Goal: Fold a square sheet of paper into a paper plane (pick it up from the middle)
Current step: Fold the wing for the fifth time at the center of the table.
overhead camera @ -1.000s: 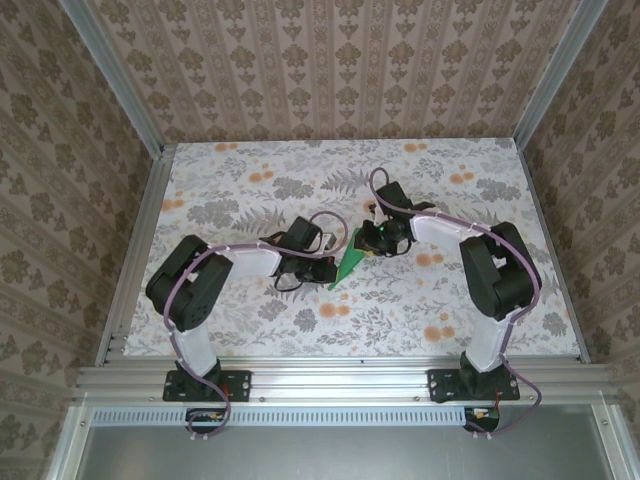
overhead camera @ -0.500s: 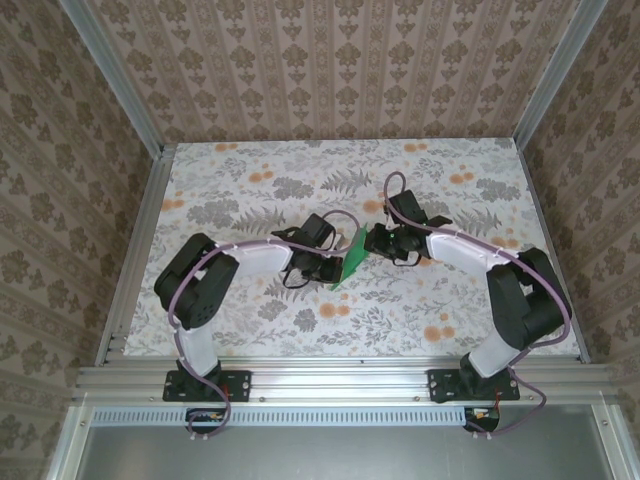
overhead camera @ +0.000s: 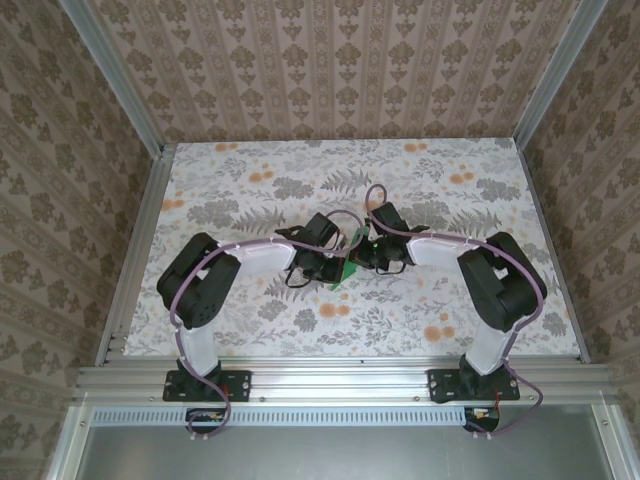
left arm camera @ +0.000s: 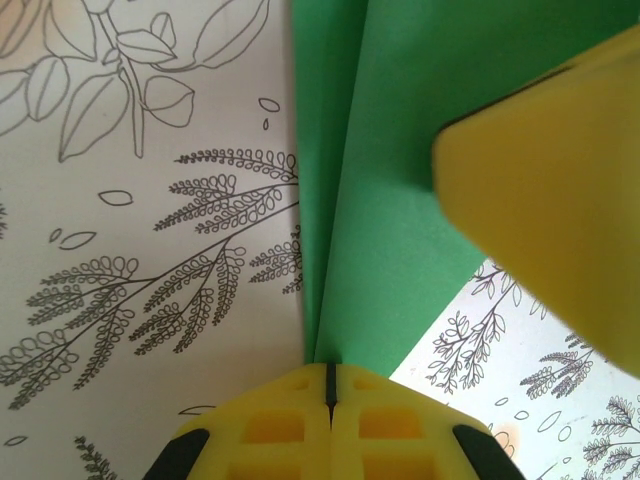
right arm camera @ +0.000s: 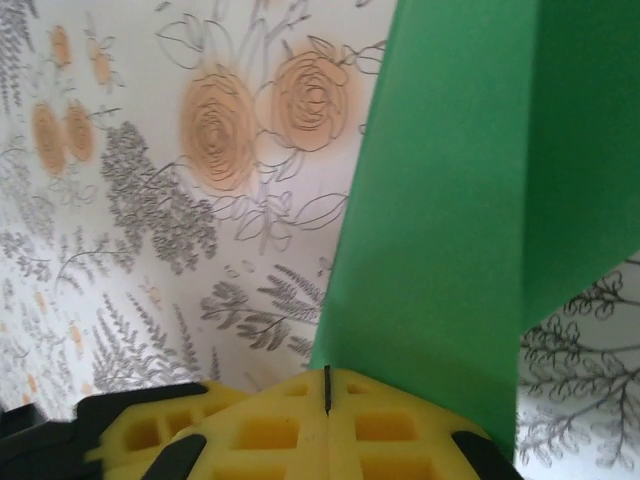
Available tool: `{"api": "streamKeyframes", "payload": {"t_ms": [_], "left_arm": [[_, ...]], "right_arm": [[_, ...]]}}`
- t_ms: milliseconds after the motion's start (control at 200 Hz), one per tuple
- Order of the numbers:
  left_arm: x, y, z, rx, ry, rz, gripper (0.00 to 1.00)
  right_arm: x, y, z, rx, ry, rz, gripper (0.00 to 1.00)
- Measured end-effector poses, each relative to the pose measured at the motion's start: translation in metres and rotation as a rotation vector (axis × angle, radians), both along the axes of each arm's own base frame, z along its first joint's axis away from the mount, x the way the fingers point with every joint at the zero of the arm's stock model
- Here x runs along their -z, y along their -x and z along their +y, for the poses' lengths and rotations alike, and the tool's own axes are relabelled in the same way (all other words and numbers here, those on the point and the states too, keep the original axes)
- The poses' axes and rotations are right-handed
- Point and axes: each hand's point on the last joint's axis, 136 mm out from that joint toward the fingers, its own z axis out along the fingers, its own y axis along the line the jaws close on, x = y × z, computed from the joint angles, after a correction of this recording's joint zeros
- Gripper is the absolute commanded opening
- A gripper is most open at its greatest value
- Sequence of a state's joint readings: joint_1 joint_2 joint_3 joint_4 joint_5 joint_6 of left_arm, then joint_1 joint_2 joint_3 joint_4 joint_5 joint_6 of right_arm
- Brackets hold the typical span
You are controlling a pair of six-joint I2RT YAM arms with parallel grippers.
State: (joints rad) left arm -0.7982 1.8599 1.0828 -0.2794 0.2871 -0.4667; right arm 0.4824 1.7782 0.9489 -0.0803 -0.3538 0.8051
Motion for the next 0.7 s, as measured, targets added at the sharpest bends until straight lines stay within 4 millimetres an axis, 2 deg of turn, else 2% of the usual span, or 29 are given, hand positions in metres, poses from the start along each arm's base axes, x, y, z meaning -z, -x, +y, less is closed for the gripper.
{"api": "streamKeyframes", "payload": {"t_ms": [155, 330, 590, 700], "left_arm": [[0.000, 0.000, 0.000, 0.000, 0.004, 0.002, 0.05], [-0.004, -0.001, 0.001, -0.006, 0.021, 0.014, 0.09], [-0.037, -0.002, -0.001, -0.039, 0.183, 0.017, 0.11], [-0.041, -0.004, -0.005, -0.047, 0.242, 0.029, 0.09]], "right_arm": [[0.016, 0.001, -0.001, 0.004, 0.012, 0.024, 0.05], [0.019, -0.002, 0.000, 0.004, 0.003, 0.021, 0.05], [0.019, -0.003, 0.001, -0.002, -0.011, 0.021, 0.05], [0.019, -0.003, 0.002, -0.003, -0.013, 0.023, 0.06]]}}
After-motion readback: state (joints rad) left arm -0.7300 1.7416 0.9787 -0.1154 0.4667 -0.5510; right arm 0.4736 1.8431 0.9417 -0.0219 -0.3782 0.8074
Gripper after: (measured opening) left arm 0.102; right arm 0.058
